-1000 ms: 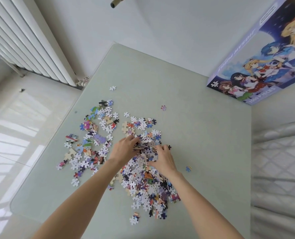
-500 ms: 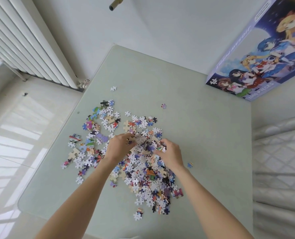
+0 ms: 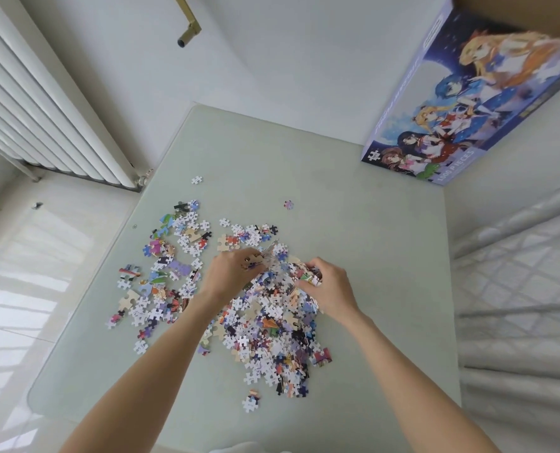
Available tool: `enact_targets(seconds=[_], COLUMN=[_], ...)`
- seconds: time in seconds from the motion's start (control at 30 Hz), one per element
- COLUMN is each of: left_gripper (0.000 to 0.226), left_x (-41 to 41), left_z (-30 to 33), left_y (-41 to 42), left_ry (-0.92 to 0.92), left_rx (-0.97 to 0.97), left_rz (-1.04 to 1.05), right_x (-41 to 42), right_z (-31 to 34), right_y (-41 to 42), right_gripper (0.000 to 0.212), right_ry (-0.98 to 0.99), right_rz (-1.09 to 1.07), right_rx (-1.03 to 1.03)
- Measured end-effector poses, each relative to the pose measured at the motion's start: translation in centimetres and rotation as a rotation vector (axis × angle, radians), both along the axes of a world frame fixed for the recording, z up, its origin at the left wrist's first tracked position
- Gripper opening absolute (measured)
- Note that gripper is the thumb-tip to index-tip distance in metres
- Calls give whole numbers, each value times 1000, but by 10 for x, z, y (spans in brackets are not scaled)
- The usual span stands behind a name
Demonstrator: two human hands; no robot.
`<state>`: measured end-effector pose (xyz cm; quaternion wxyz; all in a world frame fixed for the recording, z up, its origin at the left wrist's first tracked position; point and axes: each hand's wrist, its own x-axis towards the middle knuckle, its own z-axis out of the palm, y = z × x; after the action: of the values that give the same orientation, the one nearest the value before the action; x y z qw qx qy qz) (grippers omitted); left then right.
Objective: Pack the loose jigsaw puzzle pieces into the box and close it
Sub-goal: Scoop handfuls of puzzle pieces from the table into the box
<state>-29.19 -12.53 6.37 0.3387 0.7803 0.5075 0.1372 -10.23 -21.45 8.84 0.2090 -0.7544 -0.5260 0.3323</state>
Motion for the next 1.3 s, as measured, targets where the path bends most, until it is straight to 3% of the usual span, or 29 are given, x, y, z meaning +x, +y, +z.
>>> enact_targets(seconds=[0.2,0.43,0.67,0.93,1.13,1.3], left_gripper=[36,31,16,28,26,27], left_x=[36,122,247,368,416,435], left_z=[47,144,229,289,295,280], left_y=[3,39,117,214,247,256], left_ry=[-182,-449,-529,-540,-529,-369], left_rx=[-2,98,248,514,662,793], left_rz=[69,-4,-124,-210,-251,-414], right_x=[41,133,255,381,428,445], right_z=[45,143,229,270,252,239], right_y=[-2,24,88,192,230,231], right_gripper=[22,22,32,34,30,28], right_ry=[176,156,-89,-355,-584,-717], right_rz=[-89,-128,-129,-144,167,300], right_rx=[144,444,695,833,805,763])
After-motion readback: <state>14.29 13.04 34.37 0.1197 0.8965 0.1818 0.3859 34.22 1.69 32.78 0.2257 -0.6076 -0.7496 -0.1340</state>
